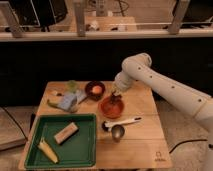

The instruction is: Place grapes in red bowl

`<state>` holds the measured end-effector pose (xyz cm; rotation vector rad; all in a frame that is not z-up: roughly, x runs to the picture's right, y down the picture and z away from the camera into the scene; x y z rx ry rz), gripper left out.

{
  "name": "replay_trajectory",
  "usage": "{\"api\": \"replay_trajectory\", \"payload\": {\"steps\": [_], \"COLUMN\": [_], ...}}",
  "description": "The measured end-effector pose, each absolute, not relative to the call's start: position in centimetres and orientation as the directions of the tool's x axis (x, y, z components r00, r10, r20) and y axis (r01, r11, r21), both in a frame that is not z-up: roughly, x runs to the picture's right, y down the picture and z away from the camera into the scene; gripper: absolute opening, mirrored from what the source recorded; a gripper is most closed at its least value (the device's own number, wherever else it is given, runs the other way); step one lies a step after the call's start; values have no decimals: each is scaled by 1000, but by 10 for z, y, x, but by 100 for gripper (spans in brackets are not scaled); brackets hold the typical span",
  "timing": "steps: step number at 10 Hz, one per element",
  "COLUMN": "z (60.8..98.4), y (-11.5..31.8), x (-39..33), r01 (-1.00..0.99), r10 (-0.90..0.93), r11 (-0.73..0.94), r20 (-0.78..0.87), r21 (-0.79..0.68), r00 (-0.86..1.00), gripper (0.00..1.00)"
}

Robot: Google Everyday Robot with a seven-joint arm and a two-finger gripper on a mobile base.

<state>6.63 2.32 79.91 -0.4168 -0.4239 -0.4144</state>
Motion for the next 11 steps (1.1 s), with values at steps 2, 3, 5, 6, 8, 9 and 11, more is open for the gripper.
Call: {"api": "replay_trajectory", "payload": {"steps": [2,3,5,6,8,9,11], "z": [804,807,813,816,822,824,828], "y": [34,39,51,55,65,70,76], "x": [59,55,51,47,47,48,50], "r01": [504,524,563,577,593,599,601], "r10": [-291,-290,-284,-278,-261,-254,-238], "r11": [800,782,743,729,705,693,683], "r20": [523,547,591,610,633,642,652], "r21": [-325,-337,-363,-370,-390,-401,-415], "r00": [801,785,755,742,728,724,720], "gripper": [0,0,0,0,0,0,0]}}
